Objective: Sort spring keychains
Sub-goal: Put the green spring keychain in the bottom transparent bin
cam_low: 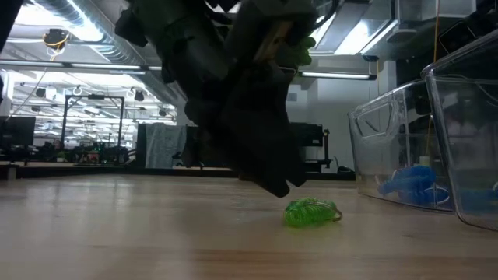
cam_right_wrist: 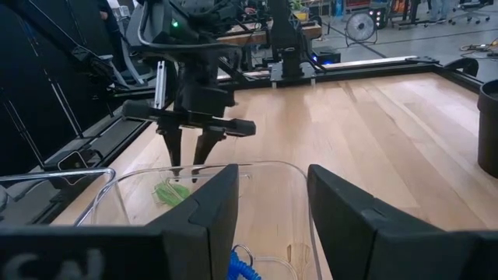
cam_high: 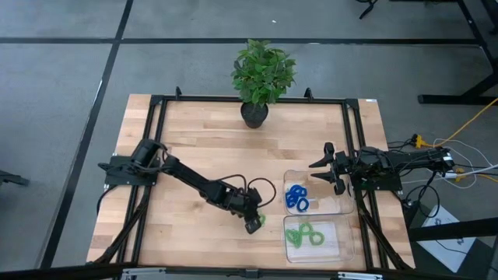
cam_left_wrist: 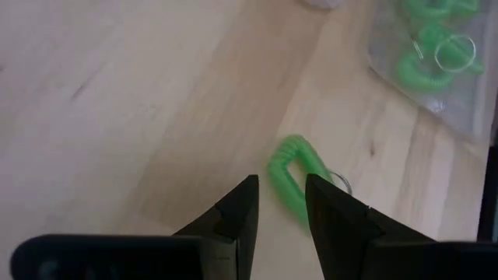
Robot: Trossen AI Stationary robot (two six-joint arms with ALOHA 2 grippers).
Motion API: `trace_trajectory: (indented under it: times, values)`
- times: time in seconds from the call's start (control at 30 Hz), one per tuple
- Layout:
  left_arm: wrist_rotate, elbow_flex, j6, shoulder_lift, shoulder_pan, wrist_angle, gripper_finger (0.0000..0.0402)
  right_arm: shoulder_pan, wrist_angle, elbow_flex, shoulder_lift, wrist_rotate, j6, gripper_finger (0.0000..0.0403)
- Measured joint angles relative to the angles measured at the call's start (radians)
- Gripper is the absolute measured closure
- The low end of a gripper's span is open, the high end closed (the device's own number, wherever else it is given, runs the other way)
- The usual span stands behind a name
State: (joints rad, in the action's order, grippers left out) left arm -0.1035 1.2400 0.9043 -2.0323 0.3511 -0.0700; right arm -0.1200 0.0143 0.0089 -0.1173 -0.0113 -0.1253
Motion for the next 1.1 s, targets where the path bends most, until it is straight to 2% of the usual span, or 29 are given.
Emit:
trace_trajectory:
  times: [0.27,0.4,0.53,0.8,0.93,1.1]
  values:
    - [0.012,0.021,-0.041,-0.062,0.004,0.058,0.03,0.0,0.0,0.0,0.0,0.0,0.0,0.0249]
    - [-0.026,0.072,-0.24,-0.105,0.021,0.063,0.03,0.0,0.0,0.0,0.0,0.0,-0.001,0.0249]
    - [-0.119,0.102,-0.454,-0.12,0.041,0.03,0.03,0.0,0.0,0.0,0.0,0.0,0.0,0.0249]
    - [-0.176,0.109,-0.613,-0.121,0.042,-0.099,0.0302,0.0,0.0,0.0,0.0,0.0,0.0,0.0249]
    - [-0.182,0.108,-0.636,-0.118,0.042,-0.14,0.0326,0.0,0.0,0.0,0.0,0.0,0.0,0.0249]
    - [-0.132,0.111,-0.637,-0.118,0.039,-0.149,0.0385,0.0,0.0,0.0,0.0,0.0,0.0,0.0249]
